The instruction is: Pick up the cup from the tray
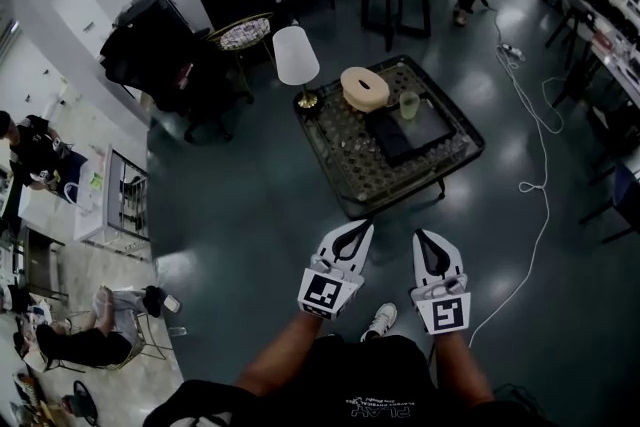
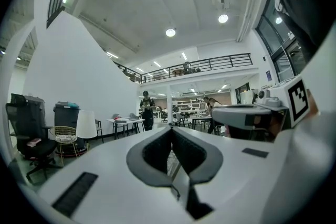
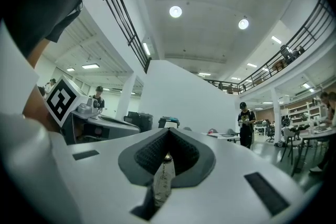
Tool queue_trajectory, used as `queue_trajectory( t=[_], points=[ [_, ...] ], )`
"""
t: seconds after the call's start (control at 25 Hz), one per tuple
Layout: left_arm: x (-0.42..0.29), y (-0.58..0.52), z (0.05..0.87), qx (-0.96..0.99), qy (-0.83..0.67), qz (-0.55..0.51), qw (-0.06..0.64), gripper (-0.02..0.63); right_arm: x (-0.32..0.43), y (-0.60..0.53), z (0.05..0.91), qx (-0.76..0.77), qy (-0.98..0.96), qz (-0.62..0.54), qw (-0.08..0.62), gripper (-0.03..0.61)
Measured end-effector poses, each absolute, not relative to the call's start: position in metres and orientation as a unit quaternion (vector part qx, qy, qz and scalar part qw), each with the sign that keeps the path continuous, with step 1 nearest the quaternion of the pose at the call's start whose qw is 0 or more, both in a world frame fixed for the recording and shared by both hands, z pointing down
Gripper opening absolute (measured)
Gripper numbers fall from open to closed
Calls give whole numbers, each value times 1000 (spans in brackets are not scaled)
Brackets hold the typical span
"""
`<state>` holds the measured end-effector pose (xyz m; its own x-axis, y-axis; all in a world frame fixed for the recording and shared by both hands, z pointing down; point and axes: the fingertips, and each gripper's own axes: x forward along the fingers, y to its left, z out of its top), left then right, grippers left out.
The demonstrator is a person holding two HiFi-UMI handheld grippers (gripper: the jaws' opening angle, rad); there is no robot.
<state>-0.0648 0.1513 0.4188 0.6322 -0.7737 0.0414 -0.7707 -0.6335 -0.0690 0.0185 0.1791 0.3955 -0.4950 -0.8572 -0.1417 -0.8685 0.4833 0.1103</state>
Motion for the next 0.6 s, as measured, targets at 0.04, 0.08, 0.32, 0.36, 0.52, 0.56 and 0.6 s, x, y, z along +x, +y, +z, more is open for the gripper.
queue_trajectory(
  t=[0.04,0.08,0.32,0.36,0.52,0.56,0.6],
  points=[
    [-63,149,418,-902,429,-36,23,9,21,177,395,-500,862,83,34,9],
    [-60,147,418,-901,432,-39,22,9,23,176,394,-497,863,82,33,9],
    [-40,137,411,-905,423,-35,11,9,37,164,389,-498,863,78,40,9],
    [-38,134,410,-906,421,-35,14,9,39,161,389,-498,863,76,41,9],
    [-32,123,411,-910,412,-38,25,9,44,147,392,-498,863,77,39,9],
    [-32,119,412,-910,411,-37,28,9,44,143,391,-498,862,79,40,9],
    [-33,116,414,-911,410,-38,28,9,42,138,391,-499,862,80,43,9]
  ],
)
